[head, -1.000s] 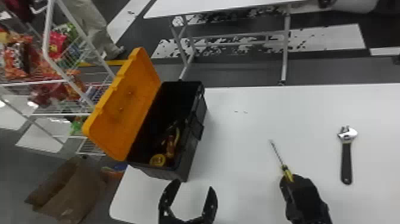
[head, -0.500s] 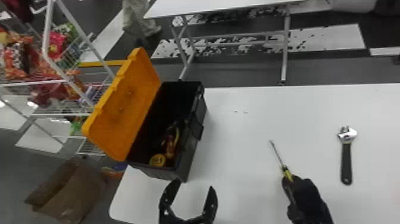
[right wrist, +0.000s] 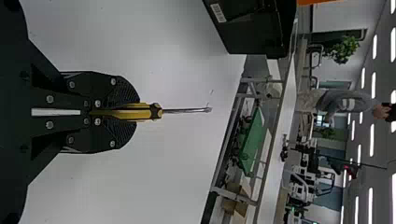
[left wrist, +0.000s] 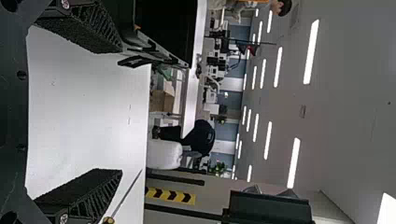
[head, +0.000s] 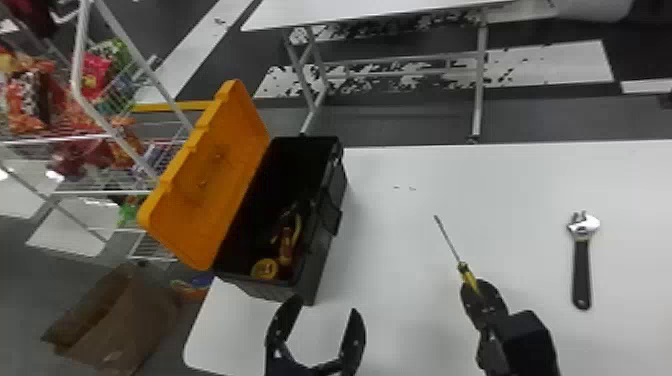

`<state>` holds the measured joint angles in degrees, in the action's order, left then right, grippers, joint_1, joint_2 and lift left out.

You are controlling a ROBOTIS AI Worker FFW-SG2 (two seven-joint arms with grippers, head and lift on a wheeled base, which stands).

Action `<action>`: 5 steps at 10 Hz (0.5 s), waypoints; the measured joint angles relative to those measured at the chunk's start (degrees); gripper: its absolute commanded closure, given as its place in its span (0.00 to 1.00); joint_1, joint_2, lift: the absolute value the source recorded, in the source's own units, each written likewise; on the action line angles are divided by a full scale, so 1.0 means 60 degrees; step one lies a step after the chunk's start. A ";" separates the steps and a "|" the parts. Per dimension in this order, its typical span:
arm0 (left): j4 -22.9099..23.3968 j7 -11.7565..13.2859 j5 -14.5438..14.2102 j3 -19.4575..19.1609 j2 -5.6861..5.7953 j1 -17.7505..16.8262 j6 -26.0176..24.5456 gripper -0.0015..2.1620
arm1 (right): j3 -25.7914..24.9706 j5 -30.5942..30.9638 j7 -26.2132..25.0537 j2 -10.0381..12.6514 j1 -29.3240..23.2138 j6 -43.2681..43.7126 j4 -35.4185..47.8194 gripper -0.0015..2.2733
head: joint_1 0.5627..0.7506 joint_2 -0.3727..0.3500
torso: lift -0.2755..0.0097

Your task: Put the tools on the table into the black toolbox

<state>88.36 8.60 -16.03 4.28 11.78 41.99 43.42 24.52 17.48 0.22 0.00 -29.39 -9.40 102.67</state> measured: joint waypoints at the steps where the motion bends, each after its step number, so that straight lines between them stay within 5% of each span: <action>1: 0.0098 0.0259 -0.0236 -0.0013 0.0004 0.0005 0.0004 0.03 | -0.0084 0.0039 0.0312 0.0000 -0.0159 0.0602 0.0069 0.99 | 0.70 1.00 | 0.70; 5: 0.0898 0.1267 -0.1360 -0.0247 0.0139 0.0047 -0.0659 0.04 | -0.0306 0.0538 0.1490 0.0000 -0.0770 0.2913 0.0075 0.99 | 0.70 1.00 | 0.70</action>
<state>93.75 16.21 -24.19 2.79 12.61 42.27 39.47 22.69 20.71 9.16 0.00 -34.01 8.08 103.12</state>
